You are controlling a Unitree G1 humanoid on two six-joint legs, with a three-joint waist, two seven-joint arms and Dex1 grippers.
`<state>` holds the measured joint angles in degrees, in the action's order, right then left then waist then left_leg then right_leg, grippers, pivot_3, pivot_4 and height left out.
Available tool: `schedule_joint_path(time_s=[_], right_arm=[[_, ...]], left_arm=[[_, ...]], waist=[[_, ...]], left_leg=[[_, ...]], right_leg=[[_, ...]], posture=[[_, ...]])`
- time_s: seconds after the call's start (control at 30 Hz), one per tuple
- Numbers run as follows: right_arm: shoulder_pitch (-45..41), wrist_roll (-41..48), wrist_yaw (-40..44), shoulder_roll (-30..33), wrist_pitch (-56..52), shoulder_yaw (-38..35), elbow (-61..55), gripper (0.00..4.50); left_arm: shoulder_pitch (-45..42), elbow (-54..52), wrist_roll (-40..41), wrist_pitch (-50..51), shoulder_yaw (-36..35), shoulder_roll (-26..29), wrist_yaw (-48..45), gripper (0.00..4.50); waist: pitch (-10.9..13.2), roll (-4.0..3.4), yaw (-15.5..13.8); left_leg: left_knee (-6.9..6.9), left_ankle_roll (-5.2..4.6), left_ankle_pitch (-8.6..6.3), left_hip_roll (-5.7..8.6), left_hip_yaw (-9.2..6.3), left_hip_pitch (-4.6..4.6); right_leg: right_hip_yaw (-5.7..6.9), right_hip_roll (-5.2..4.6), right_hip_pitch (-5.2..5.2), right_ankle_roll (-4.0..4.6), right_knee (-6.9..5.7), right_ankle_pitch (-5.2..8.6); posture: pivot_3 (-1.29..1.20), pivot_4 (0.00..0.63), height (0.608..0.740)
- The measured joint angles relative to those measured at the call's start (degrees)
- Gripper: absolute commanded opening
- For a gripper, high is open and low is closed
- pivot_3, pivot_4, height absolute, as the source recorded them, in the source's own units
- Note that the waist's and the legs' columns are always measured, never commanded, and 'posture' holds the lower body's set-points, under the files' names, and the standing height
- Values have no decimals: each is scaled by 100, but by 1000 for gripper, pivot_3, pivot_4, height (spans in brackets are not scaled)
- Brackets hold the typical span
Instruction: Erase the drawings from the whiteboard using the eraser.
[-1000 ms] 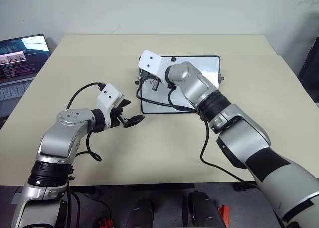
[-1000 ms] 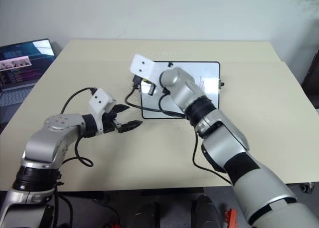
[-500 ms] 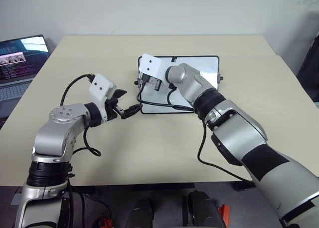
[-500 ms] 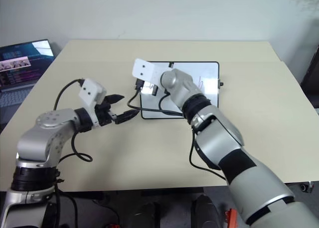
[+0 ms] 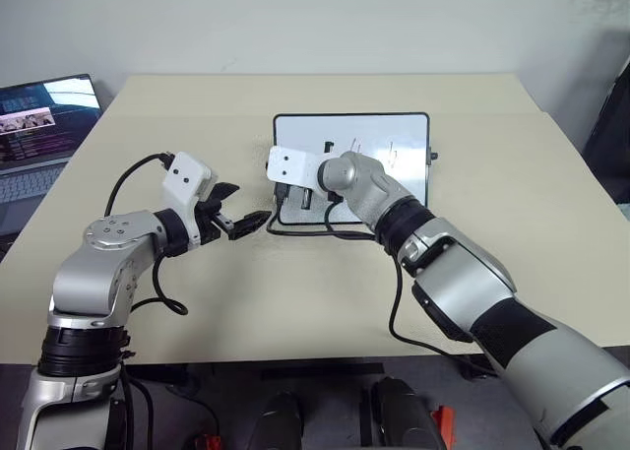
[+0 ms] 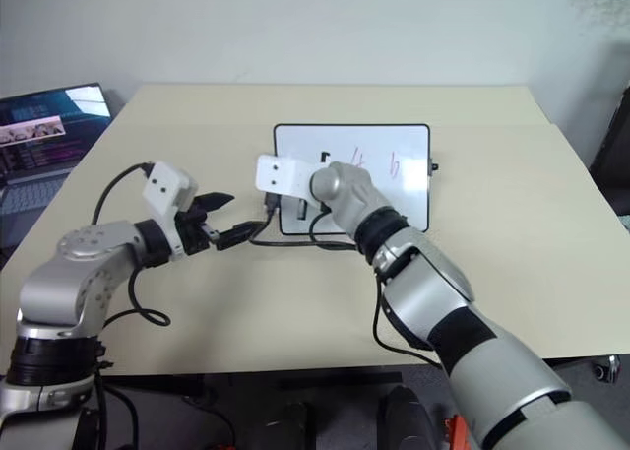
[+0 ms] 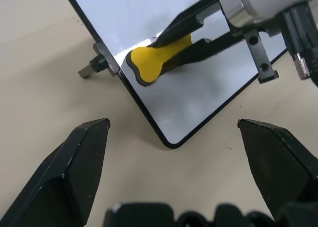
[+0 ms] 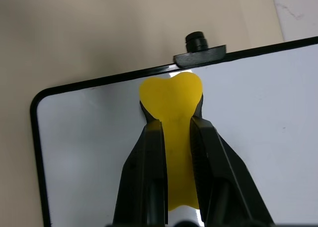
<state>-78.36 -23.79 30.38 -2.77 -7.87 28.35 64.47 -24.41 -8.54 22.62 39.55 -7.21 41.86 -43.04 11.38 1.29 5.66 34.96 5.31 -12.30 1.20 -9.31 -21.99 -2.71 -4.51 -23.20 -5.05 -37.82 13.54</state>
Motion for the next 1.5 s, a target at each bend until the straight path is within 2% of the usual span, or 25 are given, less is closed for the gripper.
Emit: schedule_joint_path(time_s=[0.2, 0.4, 0.5, 0.67, 1.07, 1.33, 1.5], right_arm=[[-92, 25, -134, 23, -24, -74, 152, 333], [-648, 35, -692, 445, -86, -465, 479, 333], [-707, 34, -803, 422, -77, -498, 584, 333], [-682, 23, -739, 276, -18, -495, 585, 333], [-22, -205, 344, -78, -33, -54, 48, 332], [-106, -179, 138, -27, -142, -195, 117, 330], [-418, -70, -57, 276, -275, -504, 203, 330]], left_arm=[[-4, 0, 3, 0, 10, 0, 1, 4500], [-20, 1, -1, 0, 31, 0, -4, 4500], [-90, 0, 0, 0, 39, -3, -6, 4500], [-107, 0, 1, 0, 49, -2, -7, 4500], [-72, -1, 3, 9, 52, -2, -12, 4500], [-66, -14, 2, 21, 52, 9, -13, 4500], [-69, -14, 2, 22, 52, 39, -27, 4500]], waist=[[1, -1, -28], [2, -1, -59], [2, -1, -29], [2, -1, 70], [0, 2, 81], [1, 1, 55], [1, 1, 3]], left_leg=[[0, 4, 12, -1, -3, 4], [-7, 10, 15, -1, -4, -3], [-16, 10, 14, -4, -3, -3], [-24, 10, 14, -6, -2, -3], [-14, 11, 16, -7, -5, 11], [-12, 13, 19, -8, -8, 10], [-16, 14, 19, -8, -8, 3]], right_leg=[[0, 2, -1, 4, -13, 4], [1, 2, -7, 12, -5, 7], [2, 3, -13, 23, -9, 13], [1, 4, -17, 26, -9, 17], [2, 7, -4, -2, -20, 32], [2, 9, -4, -3, -22, 33], [3, 9, -8, -1, -12, 34]], posture=[[0, 150, 740], [0, 150, 740], [0, 150, 740], [0, 150, 740], [0, 150, 740], [0, 150, 740], [0, 150, 740]])
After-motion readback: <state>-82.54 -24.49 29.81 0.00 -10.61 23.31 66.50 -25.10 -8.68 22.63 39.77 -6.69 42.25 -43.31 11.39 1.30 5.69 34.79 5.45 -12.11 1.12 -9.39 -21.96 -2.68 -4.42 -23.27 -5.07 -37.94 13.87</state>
